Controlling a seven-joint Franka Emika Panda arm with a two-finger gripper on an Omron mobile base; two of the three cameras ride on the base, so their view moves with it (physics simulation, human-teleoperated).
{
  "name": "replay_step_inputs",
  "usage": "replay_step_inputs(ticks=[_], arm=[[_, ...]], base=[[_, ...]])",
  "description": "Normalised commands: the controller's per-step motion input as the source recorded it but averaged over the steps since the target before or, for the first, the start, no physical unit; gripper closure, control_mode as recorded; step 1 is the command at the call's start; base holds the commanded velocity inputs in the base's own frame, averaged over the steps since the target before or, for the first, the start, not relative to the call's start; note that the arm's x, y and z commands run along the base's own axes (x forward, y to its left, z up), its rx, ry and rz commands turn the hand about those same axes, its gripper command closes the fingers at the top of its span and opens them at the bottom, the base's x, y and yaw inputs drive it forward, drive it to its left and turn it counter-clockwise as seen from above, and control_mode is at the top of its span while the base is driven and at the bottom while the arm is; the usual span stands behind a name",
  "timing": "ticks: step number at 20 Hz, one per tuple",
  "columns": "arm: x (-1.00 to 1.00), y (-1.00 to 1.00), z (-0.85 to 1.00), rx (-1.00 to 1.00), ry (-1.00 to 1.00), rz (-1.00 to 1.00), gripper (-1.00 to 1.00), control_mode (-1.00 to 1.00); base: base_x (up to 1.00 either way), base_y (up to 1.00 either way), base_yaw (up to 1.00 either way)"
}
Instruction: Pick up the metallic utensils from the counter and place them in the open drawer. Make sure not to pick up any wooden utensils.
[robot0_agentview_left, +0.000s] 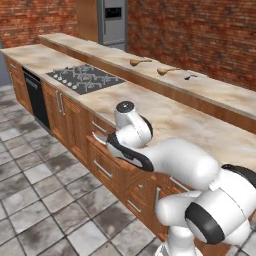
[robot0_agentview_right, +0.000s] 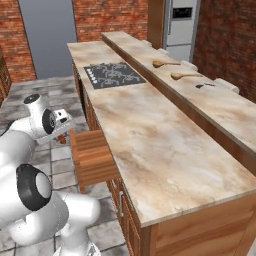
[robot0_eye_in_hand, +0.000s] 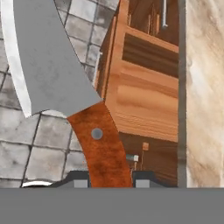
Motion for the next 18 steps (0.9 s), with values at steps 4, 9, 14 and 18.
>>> replay_step_inputs(ticks=[4, 9, 14, 18], arm=[[0.45, 0.00, -0.08, 0.17, -0.16, -0.27, 1.00, -1.00], [0.64, -0.06, 0.00, 0.26, 0.03, -0.15, 1.00, -1.00], [0.59, -0.04, 0.00, 0.13, 0.31, 0.03, 1.00, -1.00], [0.20, 0.04, -0.42, 0.00, 0.38, 0.09, 1.00, -1.00]], base=[[0.00, 0.00, 0.00], [0.00, 0.00, 0.00], [0.00, 0.00, 0.00], [0.00, 0.00, 0.00]])
